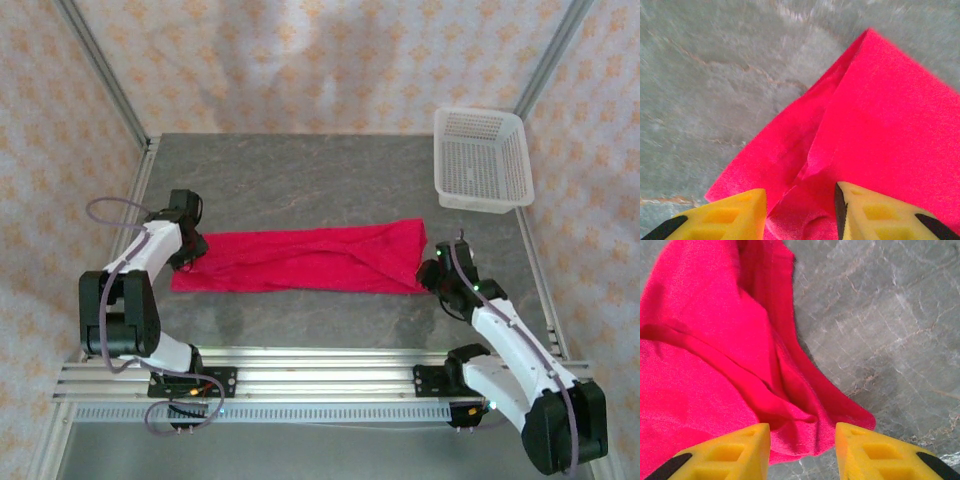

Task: Fold the inside-out t-shirt
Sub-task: Fold the T-shirt at the center of the table, then smooth out the T-shirt at the center of the table.

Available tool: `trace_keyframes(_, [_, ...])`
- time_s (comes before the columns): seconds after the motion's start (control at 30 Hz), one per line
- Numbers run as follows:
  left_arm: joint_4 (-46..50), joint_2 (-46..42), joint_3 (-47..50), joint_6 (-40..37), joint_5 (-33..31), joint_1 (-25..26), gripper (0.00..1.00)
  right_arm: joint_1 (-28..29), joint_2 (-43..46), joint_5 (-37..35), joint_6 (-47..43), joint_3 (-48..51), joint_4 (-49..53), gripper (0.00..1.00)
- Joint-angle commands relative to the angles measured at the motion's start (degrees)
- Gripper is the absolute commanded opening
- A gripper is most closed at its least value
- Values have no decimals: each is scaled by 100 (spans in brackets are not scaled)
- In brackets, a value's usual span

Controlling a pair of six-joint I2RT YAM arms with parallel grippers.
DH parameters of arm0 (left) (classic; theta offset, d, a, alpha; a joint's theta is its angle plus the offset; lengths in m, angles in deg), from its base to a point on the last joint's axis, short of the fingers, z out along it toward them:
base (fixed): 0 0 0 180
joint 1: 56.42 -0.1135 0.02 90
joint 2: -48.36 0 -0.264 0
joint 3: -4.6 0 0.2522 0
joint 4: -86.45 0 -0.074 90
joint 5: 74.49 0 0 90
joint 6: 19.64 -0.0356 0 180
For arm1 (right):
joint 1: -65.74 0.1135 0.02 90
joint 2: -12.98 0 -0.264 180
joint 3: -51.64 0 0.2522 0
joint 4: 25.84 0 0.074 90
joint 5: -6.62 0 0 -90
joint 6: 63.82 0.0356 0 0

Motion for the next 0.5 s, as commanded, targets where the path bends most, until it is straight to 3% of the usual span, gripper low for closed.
trace_keyframes(0.0, [239,-404,-514,126,-648,346,42,5,-16,-155,-47,-566,86,39])
trace_keyframes(0.13, [-22,-316,-655,301,-269,787,43,320,-884,173,-179,-1078,-392,43])
trace_keyframes(0.3, [-420,283,-558,514,696,814,42,879,-2502,335,-551,-1906,-953,50])
trace_keyframes(0.47, [-511,512,-532,497,837,797,41,1015,-3794,314,-991,-2723,-916,54])
